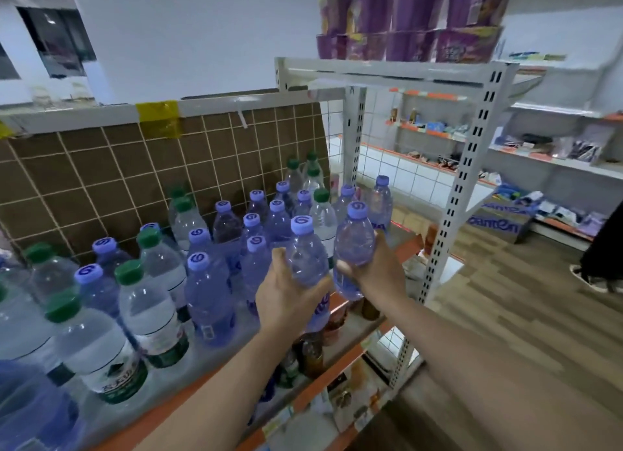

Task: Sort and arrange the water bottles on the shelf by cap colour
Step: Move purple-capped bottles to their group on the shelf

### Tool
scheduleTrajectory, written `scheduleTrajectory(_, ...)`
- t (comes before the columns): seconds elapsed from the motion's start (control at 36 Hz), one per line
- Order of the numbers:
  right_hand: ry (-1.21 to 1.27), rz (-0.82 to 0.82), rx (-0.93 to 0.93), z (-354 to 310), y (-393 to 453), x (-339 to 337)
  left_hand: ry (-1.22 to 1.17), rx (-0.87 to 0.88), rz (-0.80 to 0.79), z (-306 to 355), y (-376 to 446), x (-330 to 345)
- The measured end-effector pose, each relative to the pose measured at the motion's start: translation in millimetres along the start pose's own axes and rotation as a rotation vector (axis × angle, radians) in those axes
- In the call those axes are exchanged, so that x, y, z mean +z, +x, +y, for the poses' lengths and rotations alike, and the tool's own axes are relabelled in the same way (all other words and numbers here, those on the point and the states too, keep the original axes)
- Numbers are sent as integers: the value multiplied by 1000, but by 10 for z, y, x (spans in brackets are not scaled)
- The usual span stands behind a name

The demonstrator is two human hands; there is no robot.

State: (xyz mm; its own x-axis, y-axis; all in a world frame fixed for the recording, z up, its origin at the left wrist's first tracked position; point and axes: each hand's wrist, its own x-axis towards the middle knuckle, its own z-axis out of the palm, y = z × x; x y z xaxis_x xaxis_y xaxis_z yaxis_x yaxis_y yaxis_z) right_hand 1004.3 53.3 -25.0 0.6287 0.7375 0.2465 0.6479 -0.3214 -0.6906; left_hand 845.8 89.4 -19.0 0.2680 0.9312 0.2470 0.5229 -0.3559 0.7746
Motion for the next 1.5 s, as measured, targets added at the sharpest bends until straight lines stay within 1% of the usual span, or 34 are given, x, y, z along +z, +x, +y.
scheduleTrajectory(0.11,-1,-14,42,215,324,-31,-27,-39,10,104,98,275)
scheduleTrajectory(0.22,50,-46,102,408,640,-108,-52,-72,75,129,237,521)
scheduleTrajectory(0.33,35,-64,39,555,931,-164,-95,-156,122,129,405,732)
scheduleTrajectory(0.42,10,-86,25,650,1120,-142,-163,-231,139,114,487,857)
scheduleTrajectory(0.5,12,-117,41,771,1317,-53,-209,-302,175,89,538,953)
scheduleTrajectory(0.61,91,-209,130,1212,1732,306,-225,-384,235,34,609,1046)
scheduleTrajectory(0.75,108,-183,94,1128,1669,210,-247,-435,321,-35,680,1128)
scheduleTrajectory(0.86,151,-194,76,1205,1742,253,-282,-434,372,-98,732,1149)
scheduleTrajectory(1.03,166,-165,58,1125,1660,166,-267,-441,370,-102,791,1150)
scheduleTrajectory(1.28,158,-111,47,1203,1646,245,-216,-449,363,-155,797,1155)
scheduleTrajectory(1.5,185,-128,62,1193,1580,243,-175,-471,311,-118,779,1127)
